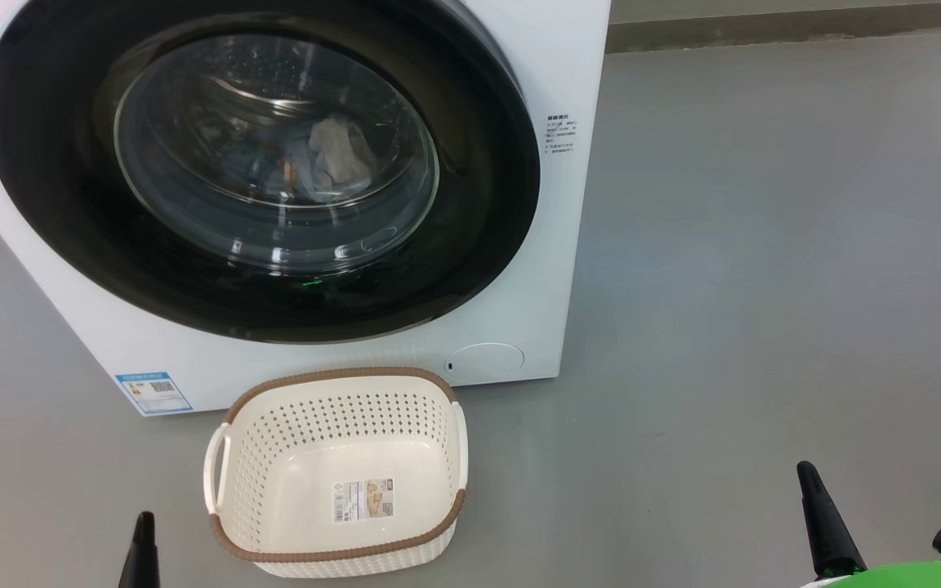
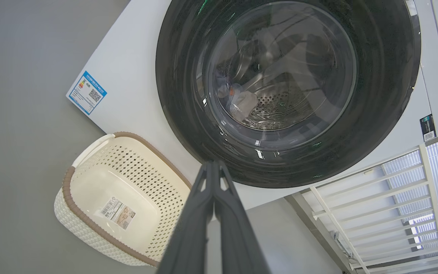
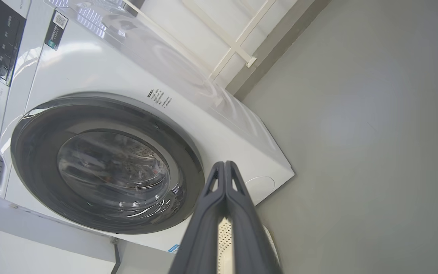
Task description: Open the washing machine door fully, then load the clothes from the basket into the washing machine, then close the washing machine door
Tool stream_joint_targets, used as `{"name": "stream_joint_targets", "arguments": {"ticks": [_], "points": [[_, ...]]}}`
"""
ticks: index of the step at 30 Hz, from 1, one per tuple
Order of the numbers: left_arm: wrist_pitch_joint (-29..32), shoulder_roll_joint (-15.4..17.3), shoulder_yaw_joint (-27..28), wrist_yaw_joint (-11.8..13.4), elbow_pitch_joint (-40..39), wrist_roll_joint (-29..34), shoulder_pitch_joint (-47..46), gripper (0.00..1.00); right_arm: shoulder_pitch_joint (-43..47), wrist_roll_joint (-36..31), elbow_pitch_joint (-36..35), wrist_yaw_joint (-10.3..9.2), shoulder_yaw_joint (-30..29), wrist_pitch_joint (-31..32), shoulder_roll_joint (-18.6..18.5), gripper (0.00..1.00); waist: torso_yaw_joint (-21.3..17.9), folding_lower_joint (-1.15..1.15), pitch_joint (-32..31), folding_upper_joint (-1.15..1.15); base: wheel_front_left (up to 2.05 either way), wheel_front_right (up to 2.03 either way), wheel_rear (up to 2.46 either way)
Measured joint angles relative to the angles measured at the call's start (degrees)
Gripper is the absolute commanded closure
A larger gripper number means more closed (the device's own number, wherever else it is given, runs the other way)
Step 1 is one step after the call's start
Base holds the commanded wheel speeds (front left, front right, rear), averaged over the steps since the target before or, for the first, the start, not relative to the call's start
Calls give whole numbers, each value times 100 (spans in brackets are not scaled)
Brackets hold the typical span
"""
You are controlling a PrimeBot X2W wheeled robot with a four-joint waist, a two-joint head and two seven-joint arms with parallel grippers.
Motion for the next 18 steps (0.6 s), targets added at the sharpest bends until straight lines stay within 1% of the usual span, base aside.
{"name": "stream_joint_targets", "arguments": {"ticks": [18], "points": [[297,-9,48,0,73,-1053,-184,100,-205,1301,175,-1,-22,286,-13,100,-24,0,7,0,0,0,0]]}}
